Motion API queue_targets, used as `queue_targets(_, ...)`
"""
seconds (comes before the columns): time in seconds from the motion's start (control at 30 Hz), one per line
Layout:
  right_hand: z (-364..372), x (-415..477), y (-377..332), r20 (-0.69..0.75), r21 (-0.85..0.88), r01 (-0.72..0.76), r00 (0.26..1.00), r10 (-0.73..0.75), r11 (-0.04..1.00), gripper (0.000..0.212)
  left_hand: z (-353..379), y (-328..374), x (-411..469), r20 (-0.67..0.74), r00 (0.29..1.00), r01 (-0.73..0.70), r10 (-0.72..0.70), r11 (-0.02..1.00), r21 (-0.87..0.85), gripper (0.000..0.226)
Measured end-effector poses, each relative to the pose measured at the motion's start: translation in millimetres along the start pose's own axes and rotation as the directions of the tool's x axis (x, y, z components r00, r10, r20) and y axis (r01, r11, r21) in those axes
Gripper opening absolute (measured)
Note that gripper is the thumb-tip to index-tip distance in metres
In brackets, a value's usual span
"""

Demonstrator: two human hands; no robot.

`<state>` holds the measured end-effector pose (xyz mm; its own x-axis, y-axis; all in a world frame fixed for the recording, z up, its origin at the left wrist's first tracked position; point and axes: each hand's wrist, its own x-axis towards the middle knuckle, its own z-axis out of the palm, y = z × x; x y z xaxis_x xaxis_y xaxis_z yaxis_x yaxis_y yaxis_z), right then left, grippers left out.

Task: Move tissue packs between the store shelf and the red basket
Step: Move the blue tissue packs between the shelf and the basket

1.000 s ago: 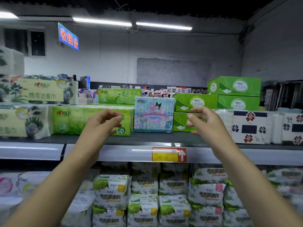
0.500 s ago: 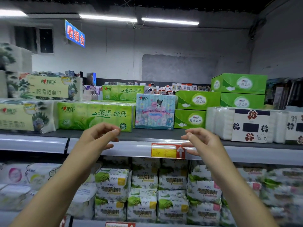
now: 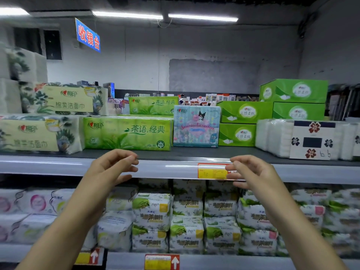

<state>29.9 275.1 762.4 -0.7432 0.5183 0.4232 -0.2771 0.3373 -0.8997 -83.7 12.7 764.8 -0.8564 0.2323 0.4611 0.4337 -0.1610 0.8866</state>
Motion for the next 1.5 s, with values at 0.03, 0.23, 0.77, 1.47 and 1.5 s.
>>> queue_targets(0.03, 4.9, -3.3, -1.2, 0.007, 0.001, 0.002, 1.000, -0.002, 1.000, 0.012, -7.0, 1.2, -0.8, -0.006, 1.000, -0.004, 0.004, 1.000, -0.009, 0.012)
queue_targets(0.23, 38.0, -21.5, -8.7, 0.026, -0.004, 0.010, 1.000, -0.010, 1.000, 0.011, -48.8, 5.6, -10.1, 0.008, 1.000, -0.013, 0.014, 0.998, -0.062, 0.017)
queue_targets(0.77, 127.2, -94.7, -14.2, 0.021, 0.015, -0.027, 0.999, 0.027, 1.000, 0.012, -164.7, -5.8, -45.9, 0.012, 1.000, -0.002, 0.003, 0.998, -0.066, 0.026)
queue_targets(1.47, 160.3, -127.7, -27.8, -0.002, 0.016, -0.089, 0.996, 0.089, 0.996, 0.012, -208.6, 2.0, -57.1, -0.158, 0.986, 0.030, -0.054, 0.988, -0.152, 0.028)
queue_targets(1.5, 159.3, -127.3, -28.4, -0.002, 0.012, -0.088, 0.996, 0.088, 0.996, 0.012, -207.2, 2.8, -56.9, -0.159, 0.986, 0.030, -0.055, 0.987, -0.156, 0.028)
